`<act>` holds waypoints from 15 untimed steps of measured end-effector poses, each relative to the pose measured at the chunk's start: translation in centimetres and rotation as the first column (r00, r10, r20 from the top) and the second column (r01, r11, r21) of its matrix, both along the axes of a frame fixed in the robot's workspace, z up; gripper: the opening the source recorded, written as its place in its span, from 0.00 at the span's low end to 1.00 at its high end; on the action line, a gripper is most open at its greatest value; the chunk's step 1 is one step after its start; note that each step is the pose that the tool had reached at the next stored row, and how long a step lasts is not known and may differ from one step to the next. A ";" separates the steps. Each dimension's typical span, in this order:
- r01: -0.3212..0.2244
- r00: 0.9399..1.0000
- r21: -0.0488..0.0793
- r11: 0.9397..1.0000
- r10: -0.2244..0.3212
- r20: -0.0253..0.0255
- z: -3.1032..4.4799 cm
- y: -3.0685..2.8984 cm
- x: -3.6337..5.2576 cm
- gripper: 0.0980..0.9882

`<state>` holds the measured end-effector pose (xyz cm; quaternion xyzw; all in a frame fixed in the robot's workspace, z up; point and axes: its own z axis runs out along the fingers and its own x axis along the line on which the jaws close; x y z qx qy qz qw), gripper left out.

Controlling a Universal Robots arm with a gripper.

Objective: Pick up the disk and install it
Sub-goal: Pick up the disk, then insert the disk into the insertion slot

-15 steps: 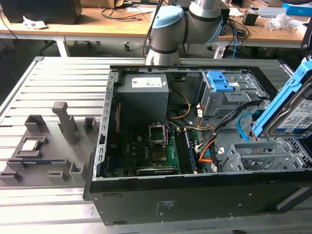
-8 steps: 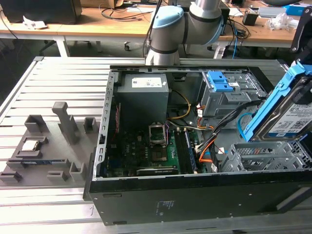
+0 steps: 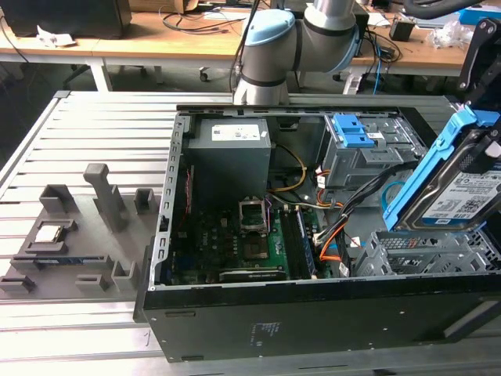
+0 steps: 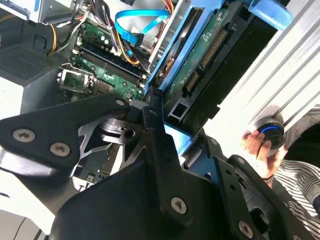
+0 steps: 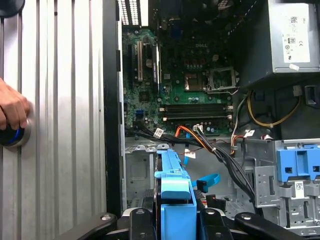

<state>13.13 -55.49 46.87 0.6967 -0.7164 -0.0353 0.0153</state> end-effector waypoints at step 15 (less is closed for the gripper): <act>-0.002 1.000 -0.003 1.000 0.002 0.000 -0.04 -0.01 -0.01 0.30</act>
